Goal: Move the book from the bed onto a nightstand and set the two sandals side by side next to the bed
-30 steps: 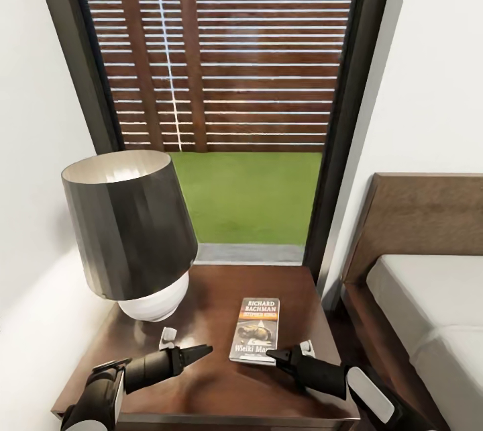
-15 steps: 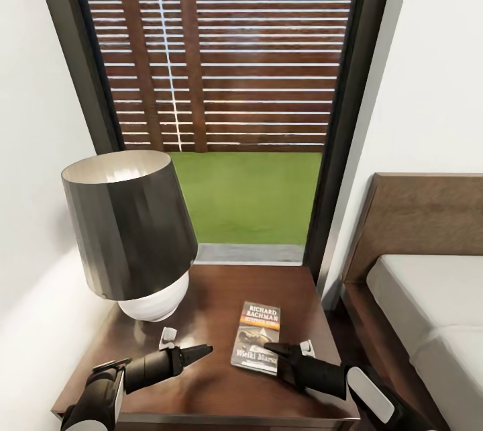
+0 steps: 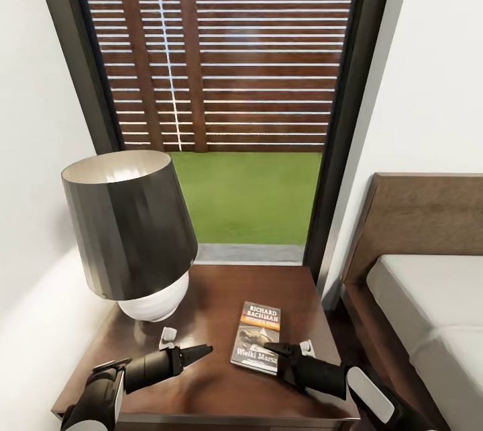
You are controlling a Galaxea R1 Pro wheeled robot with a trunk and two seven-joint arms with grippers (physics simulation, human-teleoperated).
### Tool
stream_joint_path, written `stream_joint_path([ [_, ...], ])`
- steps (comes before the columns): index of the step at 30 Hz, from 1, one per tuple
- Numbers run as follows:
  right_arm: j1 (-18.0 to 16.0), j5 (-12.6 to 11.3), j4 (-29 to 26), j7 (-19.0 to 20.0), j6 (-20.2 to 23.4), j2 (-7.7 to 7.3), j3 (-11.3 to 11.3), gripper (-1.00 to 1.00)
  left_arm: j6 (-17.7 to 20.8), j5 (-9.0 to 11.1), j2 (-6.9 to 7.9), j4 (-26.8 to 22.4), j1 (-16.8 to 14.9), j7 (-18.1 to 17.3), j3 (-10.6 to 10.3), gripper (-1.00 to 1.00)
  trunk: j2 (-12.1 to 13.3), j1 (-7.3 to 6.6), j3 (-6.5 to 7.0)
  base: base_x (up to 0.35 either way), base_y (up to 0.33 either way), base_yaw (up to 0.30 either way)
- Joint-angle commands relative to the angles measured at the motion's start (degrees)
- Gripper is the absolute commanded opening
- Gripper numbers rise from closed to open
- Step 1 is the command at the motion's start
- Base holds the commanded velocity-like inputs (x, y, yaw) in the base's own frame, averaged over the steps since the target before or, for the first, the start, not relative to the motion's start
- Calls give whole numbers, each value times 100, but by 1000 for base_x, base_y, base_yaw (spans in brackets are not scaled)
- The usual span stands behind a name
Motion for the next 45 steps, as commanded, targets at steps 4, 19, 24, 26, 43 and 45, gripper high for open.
stream_joint_path([
  [4,-5,-4,2,15,-6,-6,24,100,61,-60,-9,-9,-8,-44,38,100,-3,-1,-6,-5,0,0],
  [19,-5,-4,2,15,-7,-6,24,100,61,-60,-9,-3,-8,-44,38,100,-3,-1,-6,-167,0,0],
  [24,-5,-4,2,15,-15,-6,24,100,61,-60,-11,0,-8,-44,38,100,-3,-1,-6,-4,0,0],
  [26,-5,-4,2,15,-15,-6,24,100,61,-60,-16,0,-8,-44,38,100,-3,-1,-6,0,0,0],
  [43,-5,2,-53,7,-45,-6,24,100,61,-67,-18,0,-8,-44,29,100,20,-45,371,0,0,0],
  [45,-5,4,-76,1,-49,-6,28,100,61,-68,-23,0,-8,-44,29,100,23,-50,415,0,0,0],
])
